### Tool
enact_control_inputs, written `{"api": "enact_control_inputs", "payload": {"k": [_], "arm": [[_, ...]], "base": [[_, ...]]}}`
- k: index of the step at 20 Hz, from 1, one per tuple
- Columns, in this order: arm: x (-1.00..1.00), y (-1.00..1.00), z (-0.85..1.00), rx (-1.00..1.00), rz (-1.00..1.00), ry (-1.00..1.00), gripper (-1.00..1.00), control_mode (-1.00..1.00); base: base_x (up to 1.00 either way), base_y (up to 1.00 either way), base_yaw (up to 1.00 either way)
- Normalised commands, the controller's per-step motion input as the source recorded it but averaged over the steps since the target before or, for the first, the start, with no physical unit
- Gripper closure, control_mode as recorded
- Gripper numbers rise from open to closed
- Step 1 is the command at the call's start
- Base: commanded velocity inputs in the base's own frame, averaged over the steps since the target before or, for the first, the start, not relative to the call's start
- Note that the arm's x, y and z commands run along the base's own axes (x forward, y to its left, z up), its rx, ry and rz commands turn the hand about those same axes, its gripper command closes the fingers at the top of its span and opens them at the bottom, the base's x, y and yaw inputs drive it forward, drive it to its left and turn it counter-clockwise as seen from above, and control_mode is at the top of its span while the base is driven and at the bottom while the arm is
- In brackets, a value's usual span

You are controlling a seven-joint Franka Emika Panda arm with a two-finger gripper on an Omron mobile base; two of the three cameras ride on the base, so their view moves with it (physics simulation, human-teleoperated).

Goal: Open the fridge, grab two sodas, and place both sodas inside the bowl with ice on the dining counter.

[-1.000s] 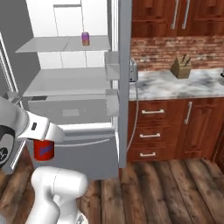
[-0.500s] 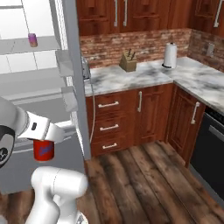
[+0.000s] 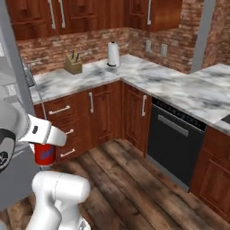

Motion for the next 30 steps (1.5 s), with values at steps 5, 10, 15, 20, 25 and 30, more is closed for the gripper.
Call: {"api": "enact_control_inputs", "payload": {"k": [5,10,15,20,25,30], "arm": [[0.0,0.0,0.0,0.0,0.0,0.0,1.0,1.0],[0.0,0.0,0.0,0.0,0.0,0.0,1.0,1.0],[0.0,0.0,0.0,0.0,0.0,0.0,1.0,1.0],[0.0,0.0,0.0,0.0,0.0,0.0,1.0,1.0],[0.0,0.0,0.0,0.0,0.0,0.0,1.0,1.0],[0.0,0.0,0.0,0.0,0.0,0.0,1.0,1.0]], "base": [[0.0,-0.59,-0.54],[0.0,-0.67,-0.55],[0.12,-0.76,-0.52],[0.44,-0.75,-0.45],[0.65,-0.69,-0.41],[0.65,-0.73,-0.34]]}}
